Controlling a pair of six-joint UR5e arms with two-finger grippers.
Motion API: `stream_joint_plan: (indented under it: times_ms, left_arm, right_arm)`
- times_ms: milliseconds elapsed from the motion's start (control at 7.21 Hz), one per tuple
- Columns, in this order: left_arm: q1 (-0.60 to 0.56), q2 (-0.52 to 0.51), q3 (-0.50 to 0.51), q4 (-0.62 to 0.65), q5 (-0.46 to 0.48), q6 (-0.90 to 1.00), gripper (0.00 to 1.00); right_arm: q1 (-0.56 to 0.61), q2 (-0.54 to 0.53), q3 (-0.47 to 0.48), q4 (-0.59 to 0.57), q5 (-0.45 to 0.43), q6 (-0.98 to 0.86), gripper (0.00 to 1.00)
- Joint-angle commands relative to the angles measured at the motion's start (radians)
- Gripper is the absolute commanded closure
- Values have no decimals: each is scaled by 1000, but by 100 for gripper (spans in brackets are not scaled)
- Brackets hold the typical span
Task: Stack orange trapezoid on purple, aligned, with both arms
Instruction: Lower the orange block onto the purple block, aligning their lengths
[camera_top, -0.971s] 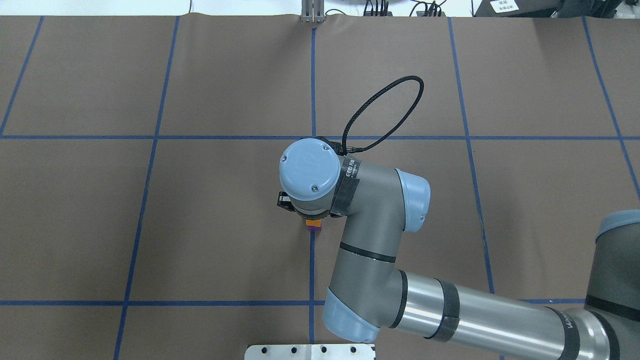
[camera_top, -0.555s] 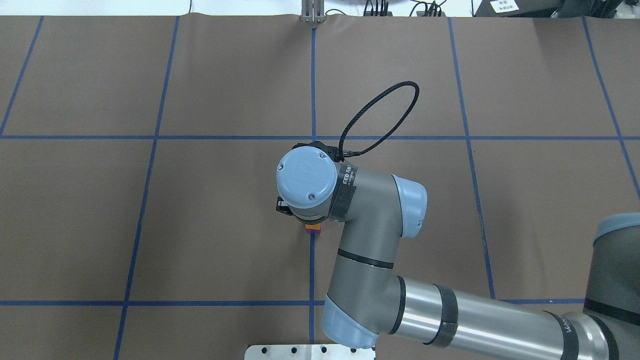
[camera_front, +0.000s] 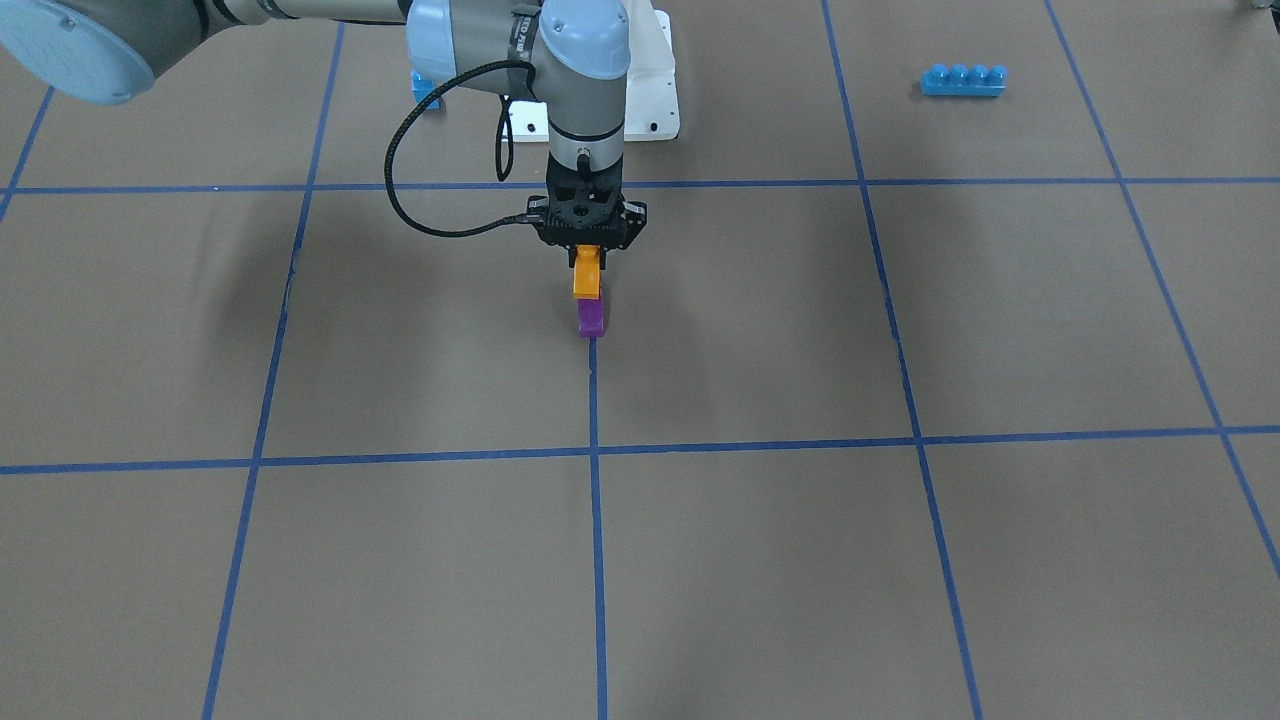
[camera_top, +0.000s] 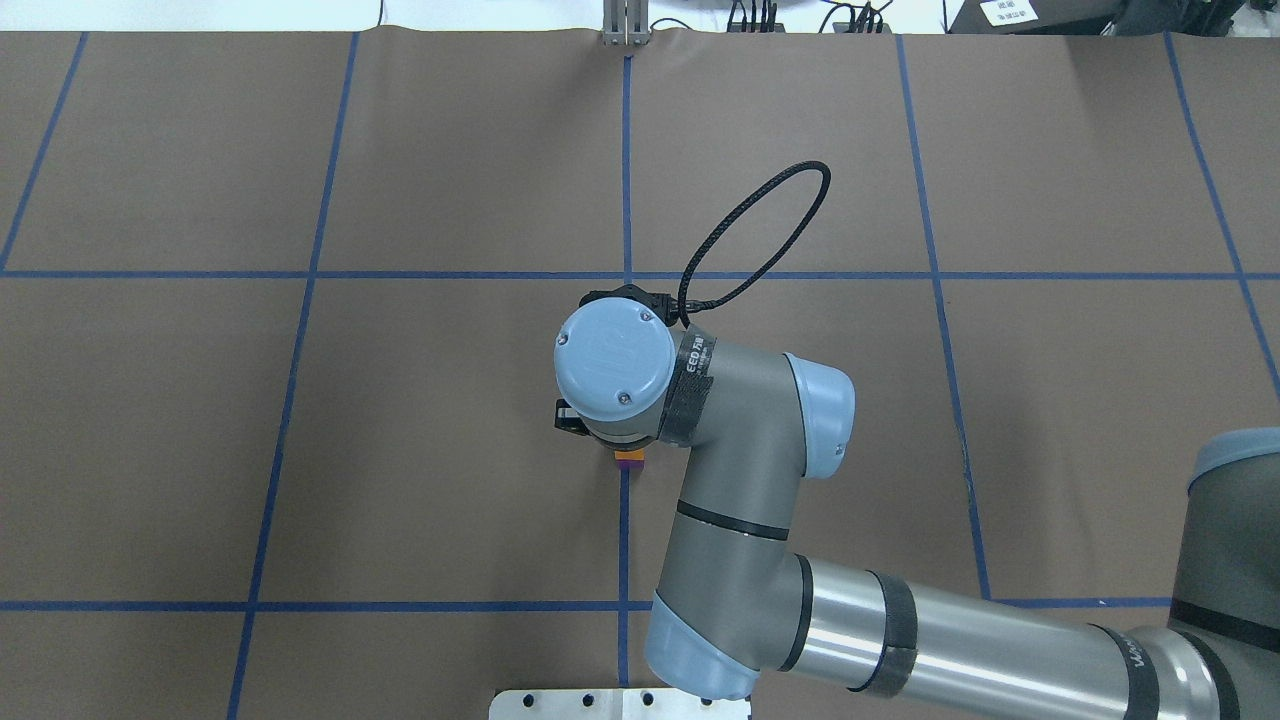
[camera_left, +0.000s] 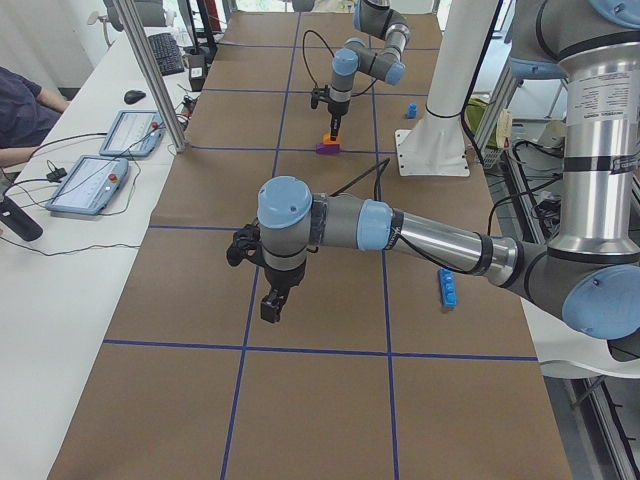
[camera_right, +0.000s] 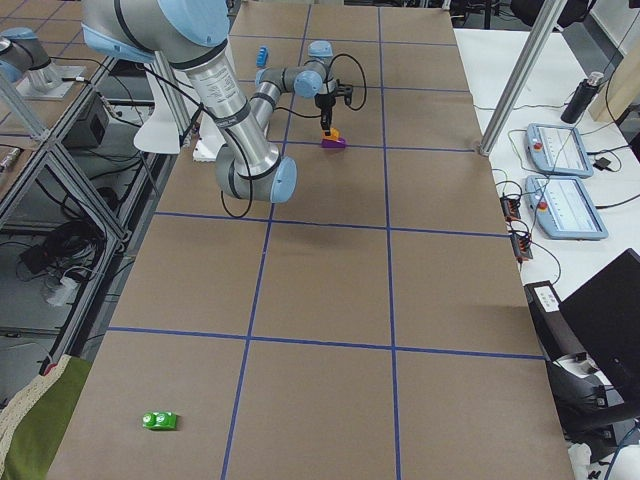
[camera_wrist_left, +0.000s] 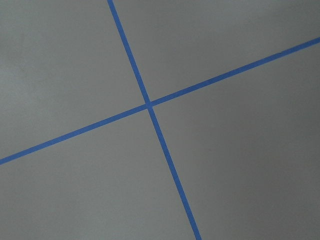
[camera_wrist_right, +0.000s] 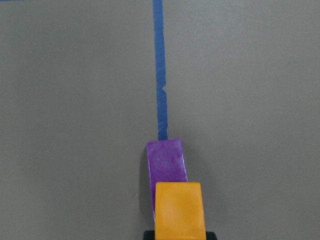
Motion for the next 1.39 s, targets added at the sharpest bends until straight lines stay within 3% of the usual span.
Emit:
stream_joint_plan:
  times_ms: [0,1249]
  left_arm:
    - [0,0,0,0,0,0,0]
    - [0,0,2,0,0,0,0]
  right_arm:
    - [-2,-3,1,2,-1,-24,100]
    - [-26,-5,1,11,-30,-112,100]
